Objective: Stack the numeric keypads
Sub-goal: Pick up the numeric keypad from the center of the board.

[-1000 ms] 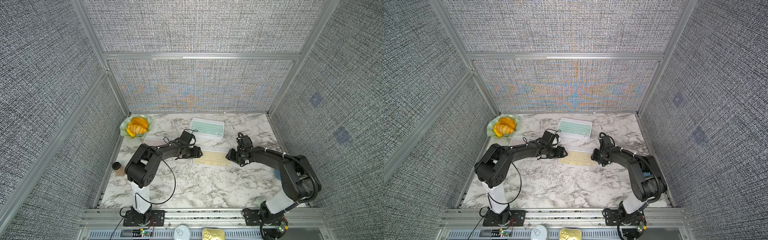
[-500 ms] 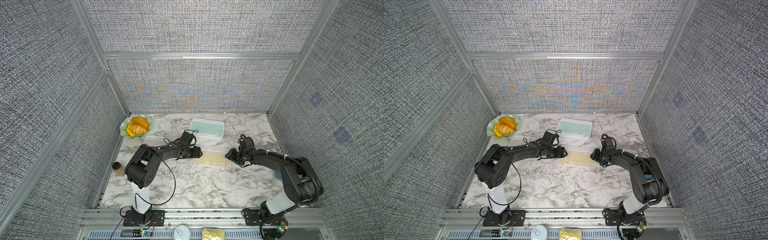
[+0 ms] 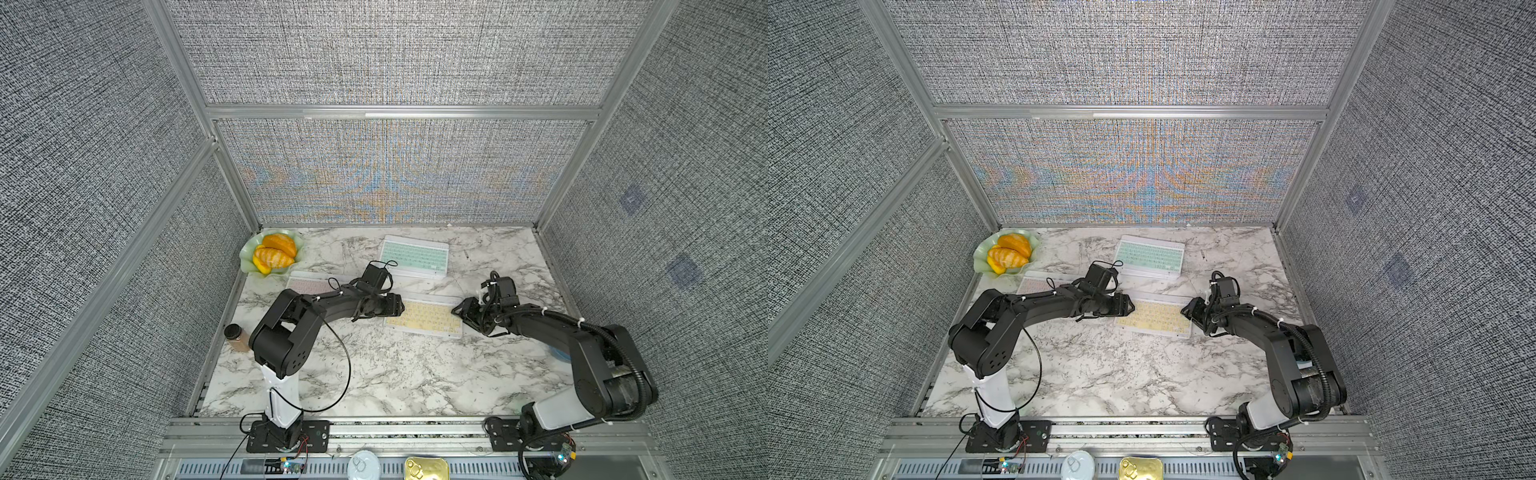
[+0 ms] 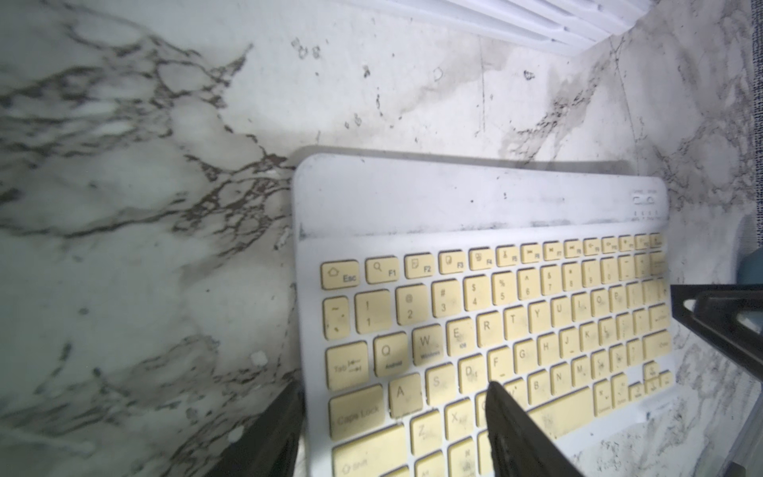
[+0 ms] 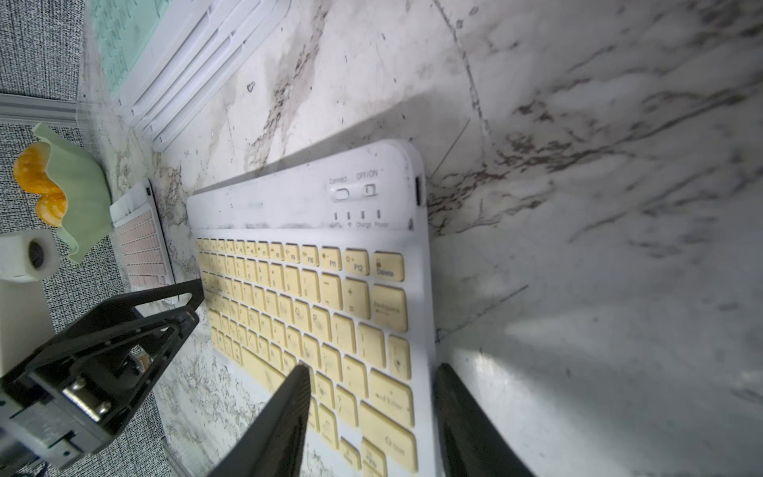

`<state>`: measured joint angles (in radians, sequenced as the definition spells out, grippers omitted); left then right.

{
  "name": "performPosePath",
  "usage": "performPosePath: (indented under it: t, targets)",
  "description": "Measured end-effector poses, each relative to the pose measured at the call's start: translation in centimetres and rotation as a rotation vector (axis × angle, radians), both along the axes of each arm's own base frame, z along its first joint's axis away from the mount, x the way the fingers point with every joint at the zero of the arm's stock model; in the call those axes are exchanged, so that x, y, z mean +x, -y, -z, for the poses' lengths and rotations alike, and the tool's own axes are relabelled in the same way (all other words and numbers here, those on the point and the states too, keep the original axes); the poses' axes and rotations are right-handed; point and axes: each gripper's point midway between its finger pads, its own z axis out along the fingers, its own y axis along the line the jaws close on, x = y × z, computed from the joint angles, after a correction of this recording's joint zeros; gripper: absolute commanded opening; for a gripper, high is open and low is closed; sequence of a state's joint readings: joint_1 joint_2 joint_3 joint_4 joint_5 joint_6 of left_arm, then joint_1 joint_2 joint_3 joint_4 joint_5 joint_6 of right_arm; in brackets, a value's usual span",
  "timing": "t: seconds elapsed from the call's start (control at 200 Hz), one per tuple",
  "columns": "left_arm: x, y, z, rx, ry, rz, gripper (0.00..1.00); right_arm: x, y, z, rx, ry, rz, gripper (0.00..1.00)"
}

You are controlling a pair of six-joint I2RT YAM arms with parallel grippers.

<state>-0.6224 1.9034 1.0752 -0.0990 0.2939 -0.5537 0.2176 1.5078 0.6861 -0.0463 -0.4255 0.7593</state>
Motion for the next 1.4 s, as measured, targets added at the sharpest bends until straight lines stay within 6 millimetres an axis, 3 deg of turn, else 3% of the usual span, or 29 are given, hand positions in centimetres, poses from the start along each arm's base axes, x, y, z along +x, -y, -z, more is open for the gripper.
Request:
performPosePath:
  t: [1.401]
  targets:
    - [0.3, -0.2, 0.6, -0.001, 0.117, 0.020, 0.70, -1.1, -1.0, -4.1, 0.144, 0.103, 0.001, 0.51]
